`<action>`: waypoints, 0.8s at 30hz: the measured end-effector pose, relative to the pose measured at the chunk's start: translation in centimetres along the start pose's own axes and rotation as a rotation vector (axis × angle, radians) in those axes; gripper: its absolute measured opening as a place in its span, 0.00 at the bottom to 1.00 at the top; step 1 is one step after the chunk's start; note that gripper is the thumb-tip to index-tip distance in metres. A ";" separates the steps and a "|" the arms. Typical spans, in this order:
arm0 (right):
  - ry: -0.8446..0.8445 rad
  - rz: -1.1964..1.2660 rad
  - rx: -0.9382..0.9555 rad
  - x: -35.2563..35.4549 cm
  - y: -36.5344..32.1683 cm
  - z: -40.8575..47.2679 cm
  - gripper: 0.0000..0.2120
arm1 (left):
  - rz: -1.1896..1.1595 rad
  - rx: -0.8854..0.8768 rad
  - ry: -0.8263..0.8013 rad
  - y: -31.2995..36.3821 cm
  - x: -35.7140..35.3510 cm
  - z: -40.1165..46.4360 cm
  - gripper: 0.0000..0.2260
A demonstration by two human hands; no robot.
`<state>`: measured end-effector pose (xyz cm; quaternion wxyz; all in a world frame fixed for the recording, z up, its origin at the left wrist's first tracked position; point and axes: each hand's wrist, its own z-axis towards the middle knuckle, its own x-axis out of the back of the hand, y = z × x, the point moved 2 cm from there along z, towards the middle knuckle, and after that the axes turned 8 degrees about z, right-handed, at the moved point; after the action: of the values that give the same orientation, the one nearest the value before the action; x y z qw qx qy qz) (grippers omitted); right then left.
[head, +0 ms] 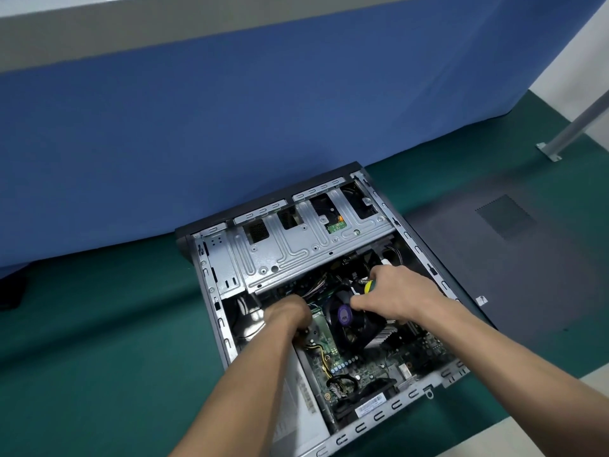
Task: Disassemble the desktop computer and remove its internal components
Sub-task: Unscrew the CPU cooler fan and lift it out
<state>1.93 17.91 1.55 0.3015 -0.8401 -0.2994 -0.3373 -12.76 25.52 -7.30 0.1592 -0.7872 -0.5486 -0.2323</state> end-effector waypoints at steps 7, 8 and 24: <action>-0.053 0.005 0.055 -0.4 -0.8 0.6 0.17 | 0.043 -0.040 -0.001 -0.5 -0.4 0.7 0.09; -0.053 0.000 0.060 -0.4 -0.7 0.6 0.17 | 0.057 -0.038 -0.016 -0.4 -0.5 0.8 0.09; -0.157 0.027 0.186 -0.4 0.7 2.2 0.19 | -0.089 0.344 0.245 1.5 0.0 -1.2 0.12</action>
<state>3.02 18.92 -0.23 0.3582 -0.8363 -0.3406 -0.2372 -11.58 24.38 -6.32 0.3464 -0.6891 -0.5911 -0.2361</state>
